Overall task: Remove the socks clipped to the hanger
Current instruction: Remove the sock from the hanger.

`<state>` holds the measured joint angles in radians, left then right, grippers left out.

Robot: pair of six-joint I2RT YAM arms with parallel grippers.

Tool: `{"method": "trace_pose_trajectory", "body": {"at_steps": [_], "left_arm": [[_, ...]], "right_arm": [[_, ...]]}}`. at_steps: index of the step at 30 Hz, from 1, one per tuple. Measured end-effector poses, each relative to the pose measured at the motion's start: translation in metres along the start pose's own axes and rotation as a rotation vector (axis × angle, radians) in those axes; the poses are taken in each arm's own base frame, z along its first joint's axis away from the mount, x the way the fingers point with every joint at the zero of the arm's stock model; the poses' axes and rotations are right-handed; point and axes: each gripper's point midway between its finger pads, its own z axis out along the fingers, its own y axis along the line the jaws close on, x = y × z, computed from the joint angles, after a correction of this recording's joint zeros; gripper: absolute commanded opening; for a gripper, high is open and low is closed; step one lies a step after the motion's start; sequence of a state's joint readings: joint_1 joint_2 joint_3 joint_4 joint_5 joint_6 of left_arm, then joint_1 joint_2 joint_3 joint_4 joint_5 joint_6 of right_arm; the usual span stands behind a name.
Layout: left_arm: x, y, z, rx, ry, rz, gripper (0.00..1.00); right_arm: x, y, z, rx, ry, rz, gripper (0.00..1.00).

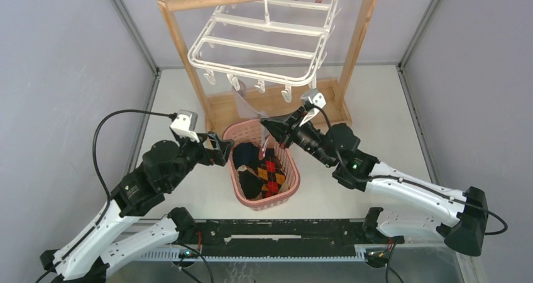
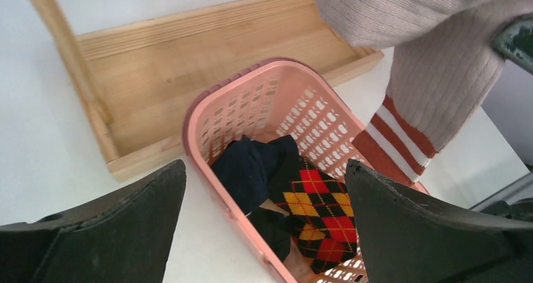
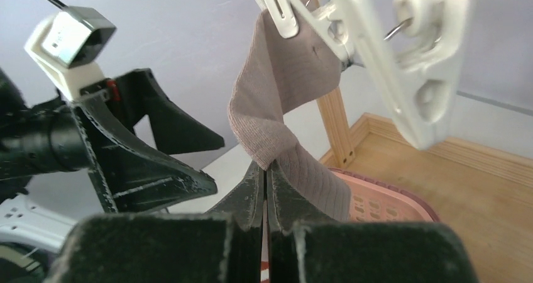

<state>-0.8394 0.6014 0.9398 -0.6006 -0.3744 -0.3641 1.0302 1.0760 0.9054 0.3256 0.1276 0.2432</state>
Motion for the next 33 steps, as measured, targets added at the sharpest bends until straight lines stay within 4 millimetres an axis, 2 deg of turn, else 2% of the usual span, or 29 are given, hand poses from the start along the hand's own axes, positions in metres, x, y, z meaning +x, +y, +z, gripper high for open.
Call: {"method": "trace_pose_trajectory", "body": {"at_steps": [6,11,15,21,28,33], "left_arm": [[0.0,-0.022,0.013,0.102,-0.022,0.005,1.0],[-0.021,-0.039,0.018,0.175,-0.095,-0.017,1.0],[-0.037,-0.041,0.022,0.195,-0.149,-0.041,1.0],[-0.057,-0.031,0.027,0.189,-0.211,-0.09,1.0],[-0.064,-0.045,0.025,0.266,-0.231,-0.115,1.0],[-0.062,-0.055,0.026,0.322,-0.226,-0.13,1.0]], "right_arm": [[-0.004,0.002,-0.002,-0.088,0.023,0.074,0.01],[-0.001,0.011,-0.006,-0.169,0.06,0.132,0.0],[0.002,0.02,-0.009,-0.22,0.089,0.164,0.0],[0.005,0.027,-0.011,-0.26,0.113,0.187,0.0],[0.006,0.03,-0.012,-0.273,0.12,0.195,0.0],[0.005,0.027,-0.012,-0.267,0.118,0.198,0.0]]}}
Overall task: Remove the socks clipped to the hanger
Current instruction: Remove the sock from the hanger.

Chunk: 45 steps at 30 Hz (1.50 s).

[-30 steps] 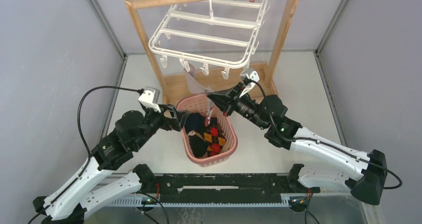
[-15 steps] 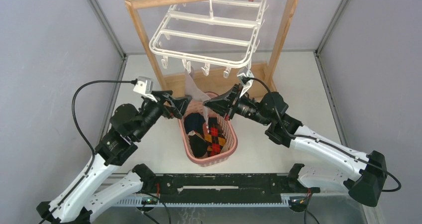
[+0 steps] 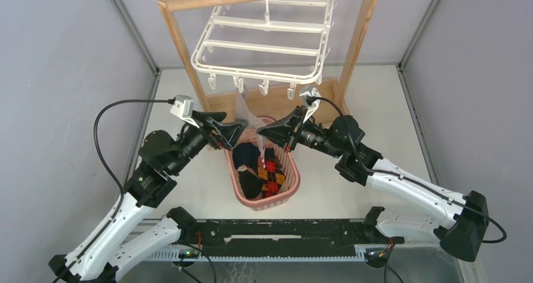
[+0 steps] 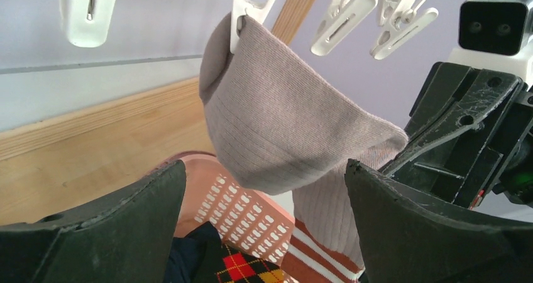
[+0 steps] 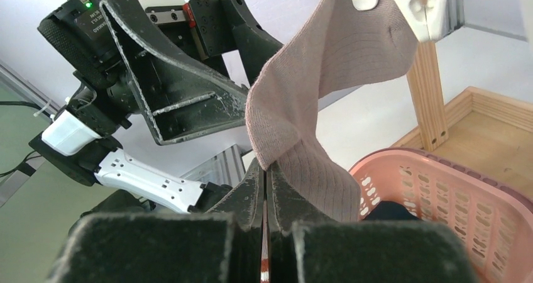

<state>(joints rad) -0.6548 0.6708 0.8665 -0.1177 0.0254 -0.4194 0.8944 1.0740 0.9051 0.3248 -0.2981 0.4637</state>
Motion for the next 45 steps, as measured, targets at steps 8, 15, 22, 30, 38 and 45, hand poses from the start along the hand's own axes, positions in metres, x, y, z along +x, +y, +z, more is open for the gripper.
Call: {"method": "trace_pose_trajectory", "body": {"at_steps": [8,15,22,30,38,45], "left_arm": [[0.015,-0.002,0.011,0.031,0.033,-0.03,0.7],[0.031,-0.003,0.019,0.05,0.091,-0.058,0.33],[0.03,-0.004,0.02,0.061,0.095,-0.056,0.26],[0.02,-0.009,0.016,0.074,0.076,-0.057,0.26],[0.002,-0.02,0.009,0.108,0.036,-0.054,0.65],[-0.009,-0.016,-0.004,0.076,-0.006,-0.045,0.88]], "right_arm": [[-0.005,-0.001,0.003,-0.003,-0.008,0.019,0.0],[-0.01,0.001,0.01,-0.015,-0.014,0.033,0.0],[-0.011,0.0,0.012,-0.01,-0.011,0.036,0.01],[0.001,-0.015,0.009,0.066,0.03,0.048,0.0],[0.007,-0.02,0.007,0.088,0.051,0.045,0.0],[0.003,-0.019,0.006,0.077,0.044,0.045,0.0]]}}
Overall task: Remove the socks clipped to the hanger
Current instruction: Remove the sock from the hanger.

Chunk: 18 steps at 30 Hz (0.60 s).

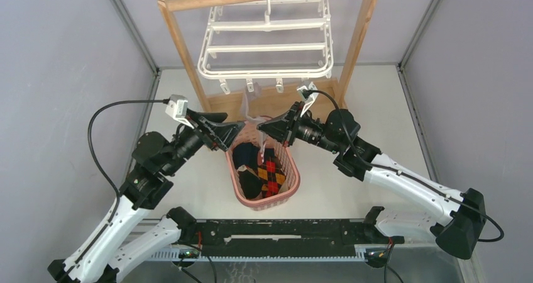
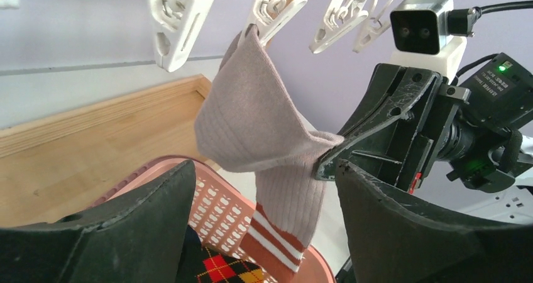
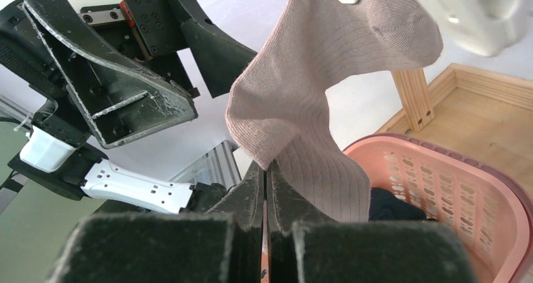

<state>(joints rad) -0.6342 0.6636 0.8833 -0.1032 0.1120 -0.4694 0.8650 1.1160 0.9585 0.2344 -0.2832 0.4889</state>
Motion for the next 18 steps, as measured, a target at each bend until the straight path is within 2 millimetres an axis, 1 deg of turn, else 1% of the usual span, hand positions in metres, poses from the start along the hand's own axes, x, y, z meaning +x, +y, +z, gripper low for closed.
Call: {"method": "trace_pose_trajectory", "body": {"at_steps": [4,7,11,14,18], "left_arm": [[-0.003,0.006,-0.007,-0.042,-0.002,0.006,0.9],[-0.005,0.007,-0.007,-0.063,0.013,0.007,0.91],[-0.017,0.004,-0.006,-0.074,0.014,0.023,0.91],[-0.024,0.0,-0.007,-0.072,0.011,0.03,0.91],[-0.033,-0.004,-0.007,-0.067,0.002,0.033,0.91]], "right_arm": [[-0.002,0.001,-0.002,-0.001,-0.006,-0.003,0.0],[-0.001,0.0,-0.003,0.007,-0.001,-0.003,0.0],[-0.001,-0.003,-0.005,0.026,-0.001,-0.008,0.0],[-0.005,-0.007,-0.008,0.042,-0.008,-0.011,0.0],[-0.018,-0.016,-0.016,0.071,-0.038,-0.018,0.0]]}}
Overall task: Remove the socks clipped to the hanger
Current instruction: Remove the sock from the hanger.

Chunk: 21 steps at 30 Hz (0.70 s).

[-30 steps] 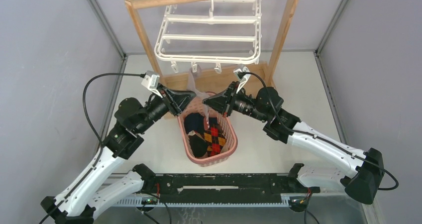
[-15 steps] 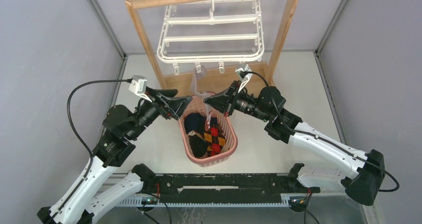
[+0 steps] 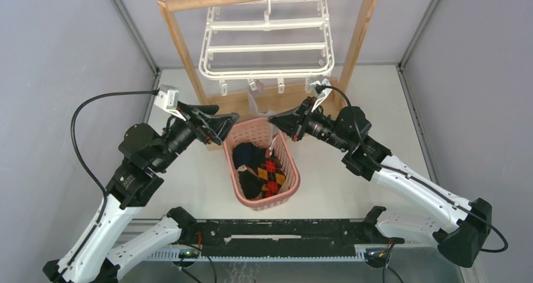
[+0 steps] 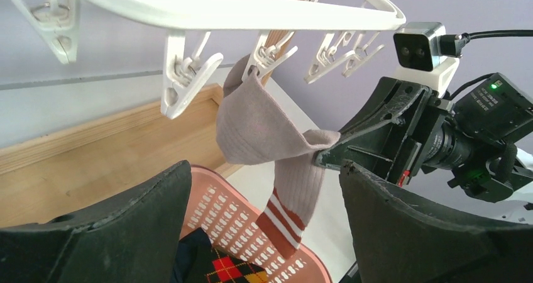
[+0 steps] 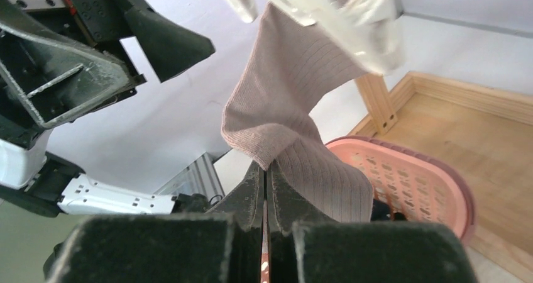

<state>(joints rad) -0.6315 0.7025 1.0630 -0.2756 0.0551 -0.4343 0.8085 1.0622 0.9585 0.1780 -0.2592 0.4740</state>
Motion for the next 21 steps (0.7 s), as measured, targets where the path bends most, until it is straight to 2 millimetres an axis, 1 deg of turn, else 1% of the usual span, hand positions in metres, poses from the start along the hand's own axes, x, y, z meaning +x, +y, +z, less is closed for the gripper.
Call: {"method": "trace_pose_trajectory", "body": {"at_steps": [3,8,14,17,21], "left_arm": [[-0.003,-0.002,0.001,0.002,-0.004,0.001,0.91],[-0.002,-0.001,0.003,-0.001,0.006,-0.001,0.91],[0.001,0.0,0.004,-0.003,0.018,-0.003,0.9],[0.001,-0.001,0.004,0.001,0.019,-0.004,0.9],[0.001,-0.002,0.003,0.004,0.02,-0.005,0.9]], "right_arm": [[-0.01,-0.009,-0.005,0.027,-0.022,-0.004,0.0],[-0.025,-0.028,-0.013,0.073,-0.056,-0.013,0.0],[-0.035,-0.05,-0.019,0.115,-0.072,-0.014,0.0],[-0.039,-0.054,-0.021,0.123,-0.075,-0.014,0.0],[-0.046,-0.053,-0.022,0.117,-0.083,-0.02,0.0]]}}
